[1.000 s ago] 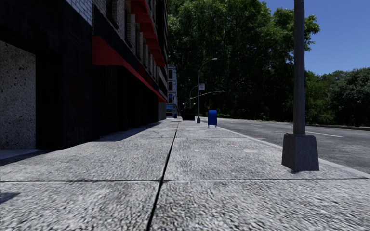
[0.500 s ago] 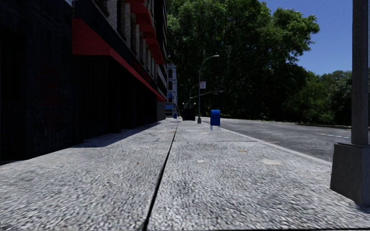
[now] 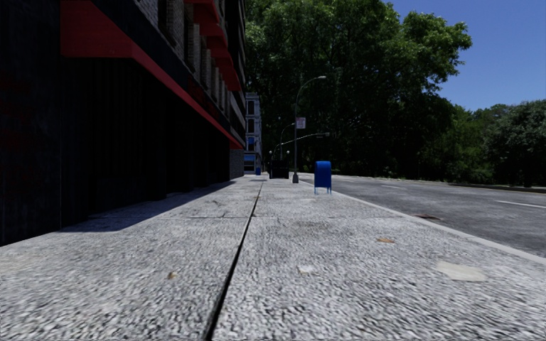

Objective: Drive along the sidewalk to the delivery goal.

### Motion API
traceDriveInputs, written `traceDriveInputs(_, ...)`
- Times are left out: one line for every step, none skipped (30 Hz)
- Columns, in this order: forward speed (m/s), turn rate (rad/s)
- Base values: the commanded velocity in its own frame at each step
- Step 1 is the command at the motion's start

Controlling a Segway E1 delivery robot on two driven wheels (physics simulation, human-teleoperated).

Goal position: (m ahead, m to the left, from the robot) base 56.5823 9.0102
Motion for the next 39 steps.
traceDriveInputs(2.0,0.0)
traceDriveInputs(2.0,0.0)
traceDriveInputs(2.0,0.0)
traceDriveInputs(2.0,0.0)
traceDriveInputs(2.0,0.0)
traceDriveInputs(2.0,0.0)
traceDriveInputs(2.0,0.0)
traceDriveInputs(2.0,0.0)
traceDriveInputs(2.0,0.0)
traceDriveInputs(2.0,0.0)
traceDriveInputs(2.0,0.0)
traceDriveInputs(2.0,0.0)
traceDriveInputs(2.0,0.0)
traceDriveInputs(2.0,0.0)
traceDriveInputs(2.0,0.0)
traceDriveInputs(2.0,0.0)
traceDriveInputs(2.0,0.0)
traceDriveInputs(2.0,0.0)
traceDriveInputs(2.0,0.0)
traceDriveInputs(2.0,0.0)
traceDriveInputs(2.0,0.0)
traceDriveInputs(2.0,0.0)
traceDriveInputs(2.0,0.0)
traceDriveInputs(2.0,0.0)
traceDriveInputs(2.0,0.0)
traceDriveInputs(2.0,0.0)
traceDriveInputs(2.0,0.0)
traceDriveInputs(2.0,0.0)
traceDriveInputs(2.0,0.0)
traceDriveInputs(2.0,0.0)
traceDriveInputs(2.0,0.0)
traceDriveInputs(2.0,0.0)
traceDriveInputs(2.0,0.0)
traceDriveInputs(2.0,0.0)
traceDriveInputs(2.0,0.0)
traceDriveInputs(2.0,0.0)
traceDriveInputs(2.0,0.0)
traceDriveInputs(2.0,0.0)
traceDriveInputs(2.0,0.0)
